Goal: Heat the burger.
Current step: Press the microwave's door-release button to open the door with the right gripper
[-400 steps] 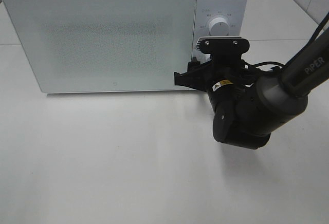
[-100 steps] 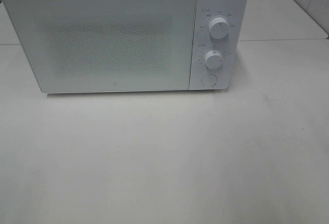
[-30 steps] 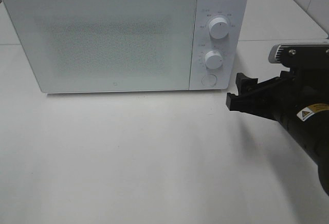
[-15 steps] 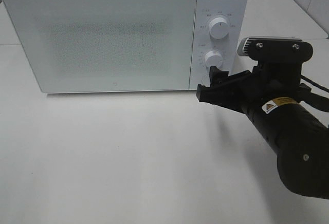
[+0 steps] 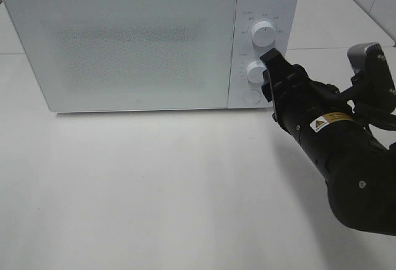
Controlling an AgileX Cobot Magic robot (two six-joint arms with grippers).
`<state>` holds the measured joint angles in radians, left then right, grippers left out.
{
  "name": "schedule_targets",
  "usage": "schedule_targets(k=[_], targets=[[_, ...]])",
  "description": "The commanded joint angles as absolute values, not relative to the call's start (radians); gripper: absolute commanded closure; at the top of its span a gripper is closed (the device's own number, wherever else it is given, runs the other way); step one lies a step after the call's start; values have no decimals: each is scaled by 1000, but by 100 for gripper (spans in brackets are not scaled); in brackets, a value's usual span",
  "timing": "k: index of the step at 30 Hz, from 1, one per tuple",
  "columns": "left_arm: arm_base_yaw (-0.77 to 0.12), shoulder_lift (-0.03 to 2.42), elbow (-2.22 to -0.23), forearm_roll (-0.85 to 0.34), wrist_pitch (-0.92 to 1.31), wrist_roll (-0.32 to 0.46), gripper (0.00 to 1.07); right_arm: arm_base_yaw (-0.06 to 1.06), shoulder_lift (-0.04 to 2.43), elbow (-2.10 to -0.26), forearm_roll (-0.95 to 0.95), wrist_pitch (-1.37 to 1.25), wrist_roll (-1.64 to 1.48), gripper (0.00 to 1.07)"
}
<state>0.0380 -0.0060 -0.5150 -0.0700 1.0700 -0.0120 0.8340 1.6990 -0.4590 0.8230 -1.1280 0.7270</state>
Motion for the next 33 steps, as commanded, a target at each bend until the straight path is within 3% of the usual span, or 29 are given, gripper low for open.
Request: schedule_targets(k=[1,11,21,33], targets=[[40,-21,-515,-77,1068,-11,9,835,1699,-466,811,-1131,937,78],[40,-21,-515,-77,1068,-11,9,835,1699,-466,814,-1046,1123,107],[40,-21,-515,-77,1068,-11,9,832,1718,-466,815,-952,1231,107],[40,-21,-515,-77,1068,-11,9,730,1826,-512,664,-917,1345,107]])
